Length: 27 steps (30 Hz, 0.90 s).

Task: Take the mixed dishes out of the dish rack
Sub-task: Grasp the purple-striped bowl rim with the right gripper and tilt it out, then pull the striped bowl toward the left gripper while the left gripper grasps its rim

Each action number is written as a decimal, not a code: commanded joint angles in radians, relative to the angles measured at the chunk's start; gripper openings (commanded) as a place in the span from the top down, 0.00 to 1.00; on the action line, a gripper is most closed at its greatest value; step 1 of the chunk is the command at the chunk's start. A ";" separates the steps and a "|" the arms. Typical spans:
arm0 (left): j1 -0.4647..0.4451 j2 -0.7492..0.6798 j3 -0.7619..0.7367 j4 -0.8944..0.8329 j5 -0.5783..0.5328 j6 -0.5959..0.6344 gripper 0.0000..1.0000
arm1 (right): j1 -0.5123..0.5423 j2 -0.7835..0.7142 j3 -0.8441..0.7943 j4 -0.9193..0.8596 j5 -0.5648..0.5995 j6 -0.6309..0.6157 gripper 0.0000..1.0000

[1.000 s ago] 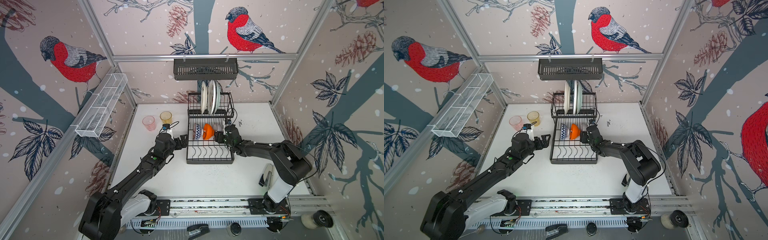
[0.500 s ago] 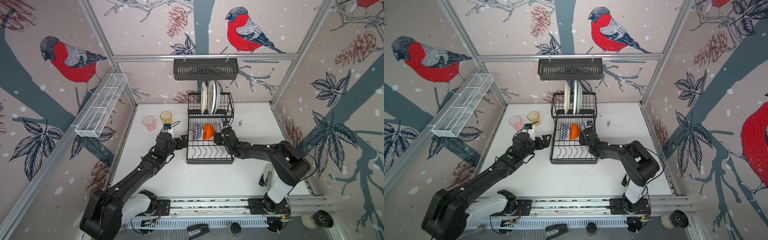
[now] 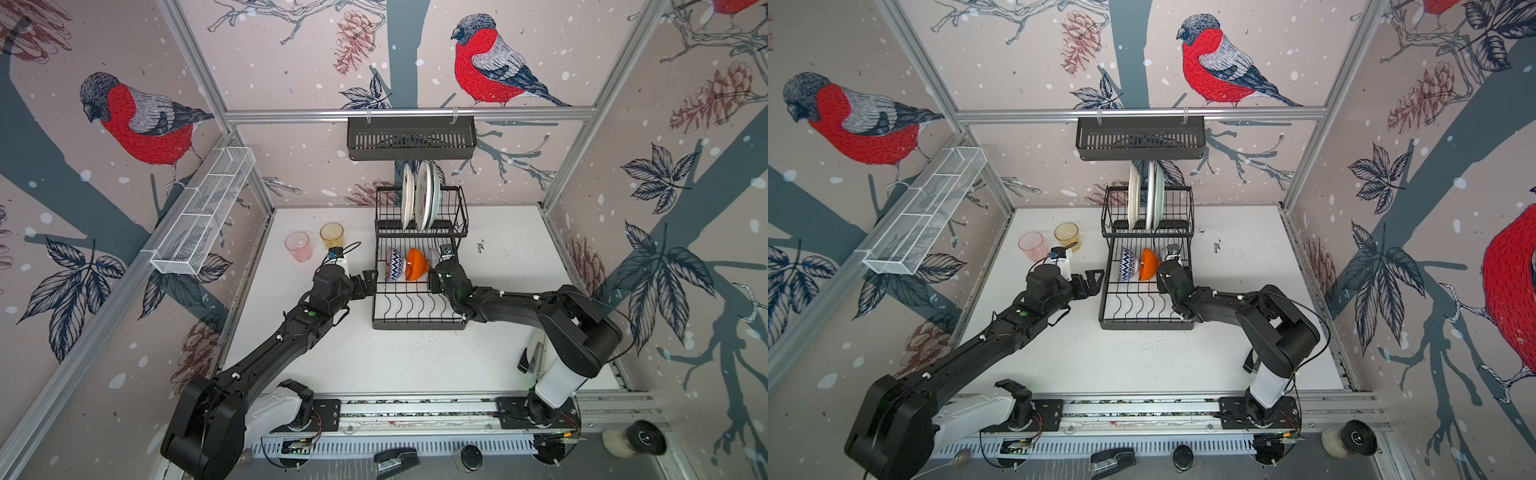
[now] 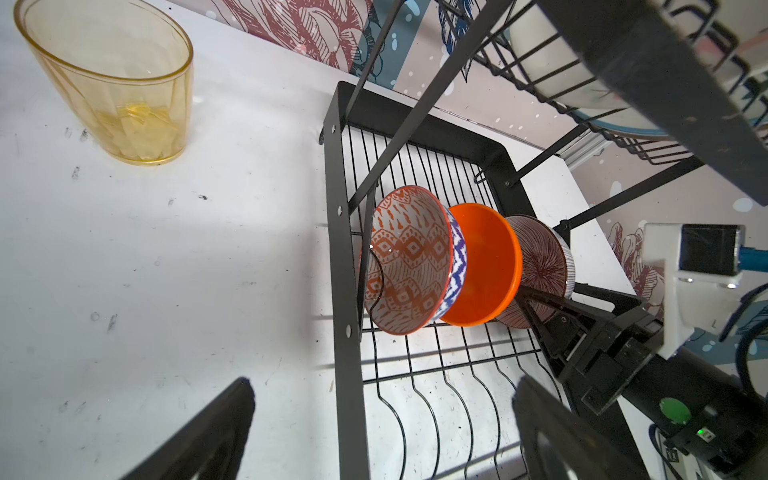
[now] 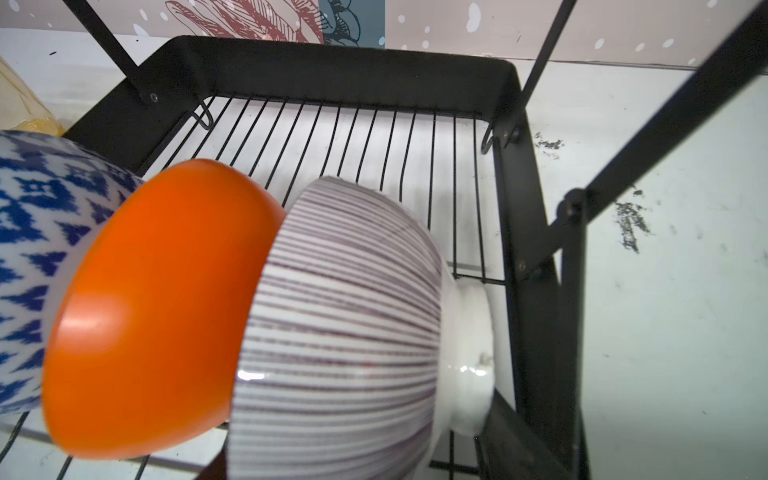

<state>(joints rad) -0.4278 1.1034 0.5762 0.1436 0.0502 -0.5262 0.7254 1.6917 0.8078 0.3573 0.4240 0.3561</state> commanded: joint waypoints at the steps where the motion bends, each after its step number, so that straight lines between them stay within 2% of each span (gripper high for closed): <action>1: 0.000 -0.002 0.007 0.011 0.005 -0.008 0.03 | 0.009 -0.013 0.011 0.030 0.045 -0.035 0.54; 9: 0.000 0.001 0.006 0.012 0.008 -0.010 0.03 | 0.008 -0.076 -0.029 0.022 0.019 -0.007 0.54; 19: 0.000 0.003 0.006 0.017 0.026 -0.018 0.03 | 0.000 -0.205 -0.073 -0.026 -0.099 0.080 0.55; 27: -0.003 -0.008 -0.014 0.063 0.093 -0.042 0.03 | -0.001 -0.366 -0.128 -0.057 -0.217 0.153 0.54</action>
<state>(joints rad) -0.4278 1.0992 0.5697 0.1520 0.0978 -0.5526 0.7242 1.3670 0.6880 0.2741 0.2592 0.4717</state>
